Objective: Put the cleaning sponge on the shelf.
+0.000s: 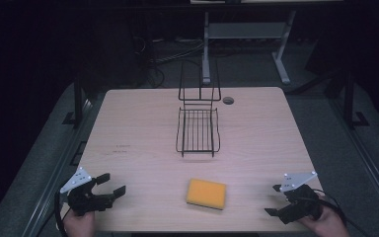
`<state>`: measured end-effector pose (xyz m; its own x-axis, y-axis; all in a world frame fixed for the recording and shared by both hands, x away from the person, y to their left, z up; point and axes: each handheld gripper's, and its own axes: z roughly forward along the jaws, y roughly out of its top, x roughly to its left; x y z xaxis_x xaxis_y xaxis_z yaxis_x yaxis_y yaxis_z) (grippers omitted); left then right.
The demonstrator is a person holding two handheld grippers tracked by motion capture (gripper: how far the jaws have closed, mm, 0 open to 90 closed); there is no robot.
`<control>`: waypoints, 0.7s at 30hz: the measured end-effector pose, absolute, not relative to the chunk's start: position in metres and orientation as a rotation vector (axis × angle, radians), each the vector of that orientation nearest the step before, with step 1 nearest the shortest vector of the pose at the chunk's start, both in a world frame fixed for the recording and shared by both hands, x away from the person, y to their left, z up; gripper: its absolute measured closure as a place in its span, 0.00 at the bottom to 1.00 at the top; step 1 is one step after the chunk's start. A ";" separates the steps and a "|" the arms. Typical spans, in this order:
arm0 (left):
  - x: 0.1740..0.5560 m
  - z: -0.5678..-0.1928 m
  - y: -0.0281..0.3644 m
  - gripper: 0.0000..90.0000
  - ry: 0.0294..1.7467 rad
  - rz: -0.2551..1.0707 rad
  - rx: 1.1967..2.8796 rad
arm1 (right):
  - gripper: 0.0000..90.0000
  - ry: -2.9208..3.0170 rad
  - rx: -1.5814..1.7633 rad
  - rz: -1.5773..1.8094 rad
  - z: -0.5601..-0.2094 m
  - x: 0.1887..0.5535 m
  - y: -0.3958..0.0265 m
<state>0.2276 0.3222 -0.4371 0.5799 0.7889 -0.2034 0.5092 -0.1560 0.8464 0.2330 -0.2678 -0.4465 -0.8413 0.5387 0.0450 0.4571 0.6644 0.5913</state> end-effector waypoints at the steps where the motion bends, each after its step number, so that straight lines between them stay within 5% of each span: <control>1: 0.228 -0.437 0.322 0.16 1.060 0.353 1.819 | 0.19 2.742 0.821 0.922 -0.446 0.233 -0.268; 21: 0.225 -0.437 0.321 0.16 1.051 0.354 1.821 | 0.18 2.779 0.753 0.929 -0.438 0.235 -0.250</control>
